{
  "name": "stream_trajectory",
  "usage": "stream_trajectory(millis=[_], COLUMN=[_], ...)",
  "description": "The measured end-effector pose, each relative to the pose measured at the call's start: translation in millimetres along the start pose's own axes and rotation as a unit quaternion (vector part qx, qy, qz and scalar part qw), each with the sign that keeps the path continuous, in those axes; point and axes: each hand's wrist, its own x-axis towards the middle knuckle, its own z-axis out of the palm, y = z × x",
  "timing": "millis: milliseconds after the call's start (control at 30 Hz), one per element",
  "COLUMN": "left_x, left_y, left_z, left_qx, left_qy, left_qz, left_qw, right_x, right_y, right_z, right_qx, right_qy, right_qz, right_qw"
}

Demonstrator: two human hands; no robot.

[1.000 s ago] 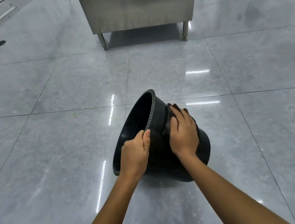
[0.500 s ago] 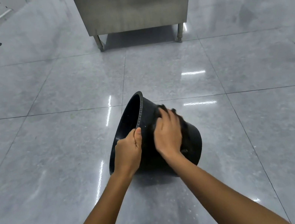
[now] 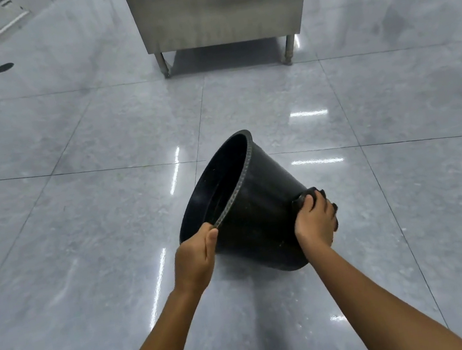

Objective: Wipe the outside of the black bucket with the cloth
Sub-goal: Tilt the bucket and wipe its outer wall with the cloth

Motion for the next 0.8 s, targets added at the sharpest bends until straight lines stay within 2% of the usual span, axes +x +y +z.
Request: stream_trajectory(millis=[67, 167, 267, 333, 400, 467, 533, 633, 700, 800], left_x=[5, 16, 25, 28, 27, 23, 16, 10, 10, 15], left_y=[7, 18, 21, 22, 26, 31, 34, 36, 37, 34], left_z=[7, 15, 14, 12, 11, 9, 8, 9, 10, 12], left_qx=[0.011, 0.036, 0.035, 0.029, 0.040, 0.054, 0.050, 0.039, 0.040, 0.056], left_qy=[0.015, 0.015, 0.023, 0.023, 0.021, 0.013, 0.006, -0.002, -0.003, -0.005], left_qz=[0.008, 0.039, 0.045, 0.037, 0.044, 0.061, 0.072, 0.092, 0.089, 0.062], left_qw=[1.000, 0.998, 0.998, 0.999, 0.998, 0.997, 0.996, 0.995, 0.995, 0.997], right_x=[-9, -44, -87, -90, -73, -49, -21, 17, 22, -10], right_y=[-15, -42, -46, -47, -59, -80, -101, -128, -135, -114], right_z=[1, 4, 6, 3, 0, 2, 3, 5, 7, 12], right_qx=[0.025, 0.042, 0.003, -0.035, -0.057, -0.046, -0.038, -0.072, -0.091, -0.014], right_qy=[0.006, -0.012, -0.074, -0.095, -0.076, -0.067, -0.136, -0.247, -0.236, -0.149], right_qz=[0.029, -0.136, -0.314, -0.380, -0.414, -0.387, -0.305, -0.179, -0.147, -0.207], right_qw=[0.999, 0.990, 0.947, 0.919, 0.905, 0.919, 0.942, 0.950, 0.956, 0.967])
